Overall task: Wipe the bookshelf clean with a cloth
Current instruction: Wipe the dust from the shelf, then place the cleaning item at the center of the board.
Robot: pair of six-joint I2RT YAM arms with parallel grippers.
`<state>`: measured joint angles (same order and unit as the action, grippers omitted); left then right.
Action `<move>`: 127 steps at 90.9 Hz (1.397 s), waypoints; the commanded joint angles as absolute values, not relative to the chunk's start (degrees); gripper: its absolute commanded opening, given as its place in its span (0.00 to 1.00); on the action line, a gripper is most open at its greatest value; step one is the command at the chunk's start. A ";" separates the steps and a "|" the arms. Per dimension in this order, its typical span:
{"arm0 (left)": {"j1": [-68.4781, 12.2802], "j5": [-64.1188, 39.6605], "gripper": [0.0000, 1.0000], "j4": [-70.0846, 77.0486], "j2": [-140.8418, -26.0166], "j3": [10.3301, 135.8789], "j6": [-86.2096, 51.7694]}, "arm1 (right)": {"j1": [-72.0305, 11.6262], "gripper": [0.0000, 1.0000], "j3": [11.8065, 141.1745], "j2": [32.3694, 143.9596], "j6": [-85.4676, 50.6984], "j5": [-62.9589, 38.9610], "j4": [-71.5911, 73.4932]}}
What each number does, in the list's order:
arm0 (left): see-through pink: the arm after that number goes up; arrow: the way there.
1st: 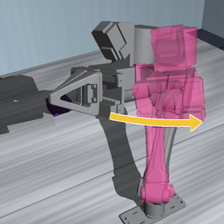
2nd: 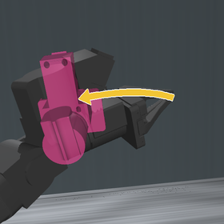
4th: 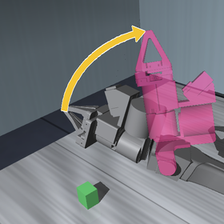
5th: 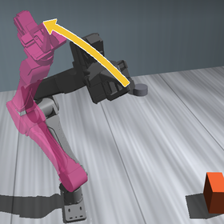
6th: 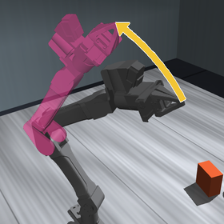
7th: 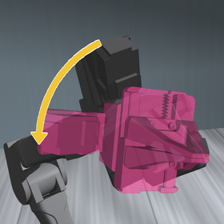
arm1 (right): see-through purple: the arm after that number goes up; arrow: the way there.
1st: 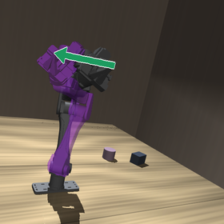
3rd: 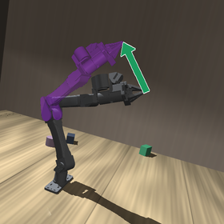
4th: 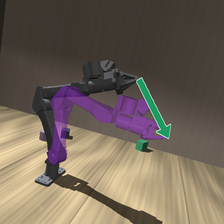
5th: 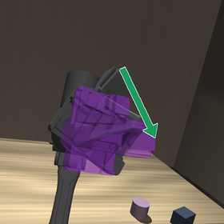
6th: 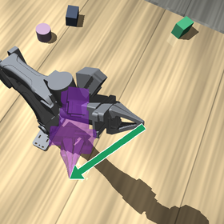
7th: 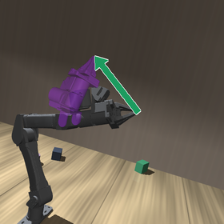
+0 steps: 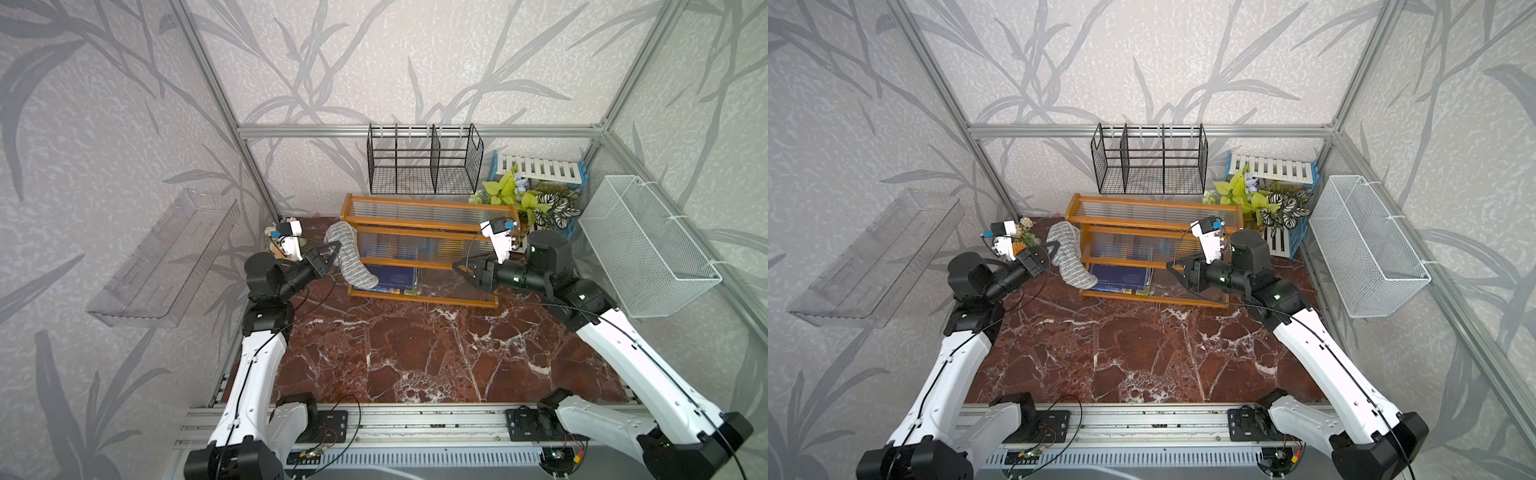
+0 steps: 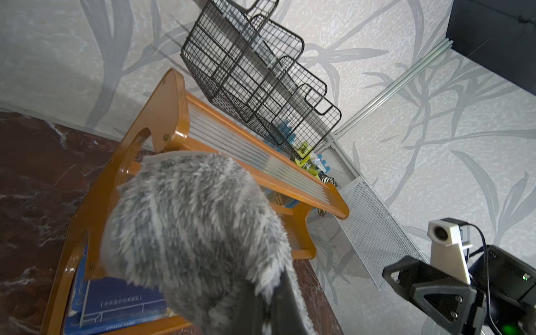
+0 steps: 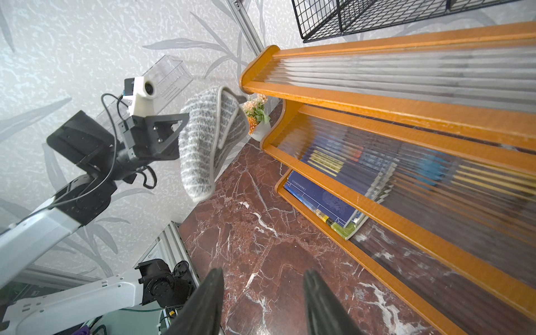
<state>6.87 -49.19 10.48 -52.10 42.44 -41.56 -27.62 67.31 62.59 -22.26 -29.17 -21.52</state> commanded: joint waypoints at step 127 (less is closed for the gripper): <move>-57.47 -11.92 0.00 15.81 -91.22 43.80 -45.92 | -28.77 0.62 45.06 55.54 -27.51 -5.18 -33.44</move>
